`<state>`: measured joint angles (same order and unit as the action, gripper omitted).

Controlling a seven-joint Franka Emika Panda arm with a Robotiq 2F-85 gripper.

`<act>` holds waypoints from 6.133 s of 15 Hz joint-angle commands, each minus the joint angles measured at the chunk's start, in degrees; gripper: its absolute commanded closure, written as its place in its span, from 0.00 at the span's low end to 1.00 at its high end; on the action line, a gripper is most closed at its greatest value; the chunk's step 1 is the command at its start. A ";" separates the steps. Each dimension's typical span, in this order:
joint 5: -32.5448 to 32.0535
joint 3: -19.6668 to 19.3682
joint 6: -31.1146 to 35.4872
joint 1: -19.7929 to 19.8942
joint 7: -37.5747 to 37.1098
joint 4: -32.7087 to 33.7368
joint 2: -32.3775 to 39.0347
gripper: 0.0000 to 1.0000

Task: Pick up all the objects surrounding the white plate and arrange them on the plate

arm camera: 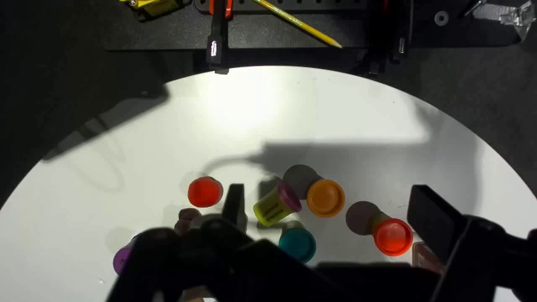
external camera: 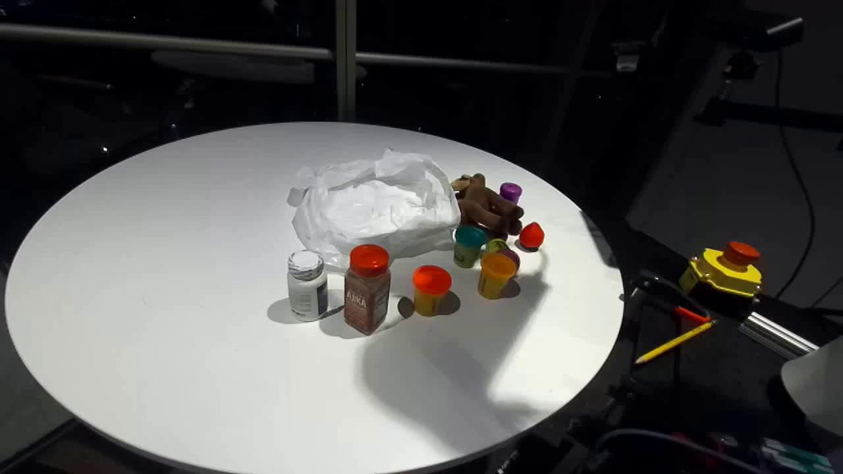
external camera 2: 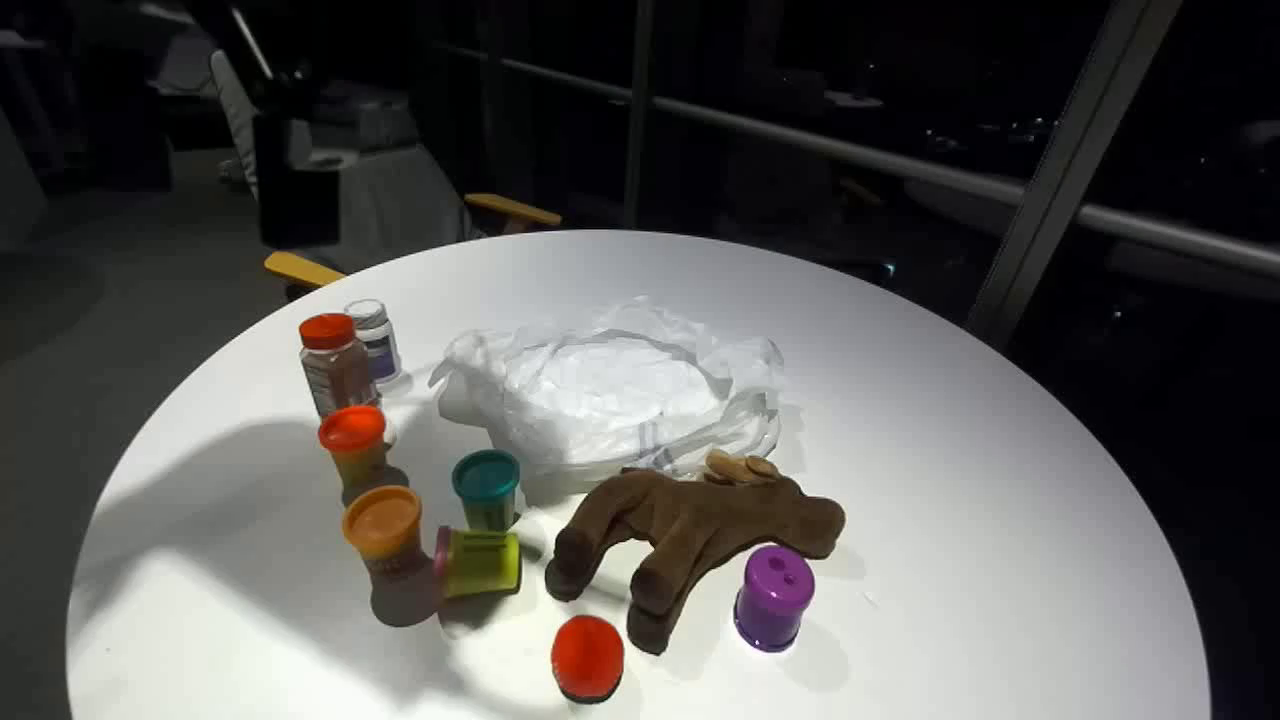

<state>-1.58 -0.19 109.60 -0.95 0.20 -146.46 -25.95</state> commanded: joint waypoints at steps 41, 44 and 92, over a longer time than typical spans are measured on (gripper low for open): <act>-9.40 9.96 24.73 -15.06 -8.23 40.42 58.02 0.00; -9.39 9.29 24.88 -15.06 -7.42 42.50 60.43 0.00; -0.02 1.90 14.56 -9.82 -18.28 50.78 54.27 0.00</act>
<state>-1.62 0.89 121.44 -8.74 -17.02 -84.59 36.23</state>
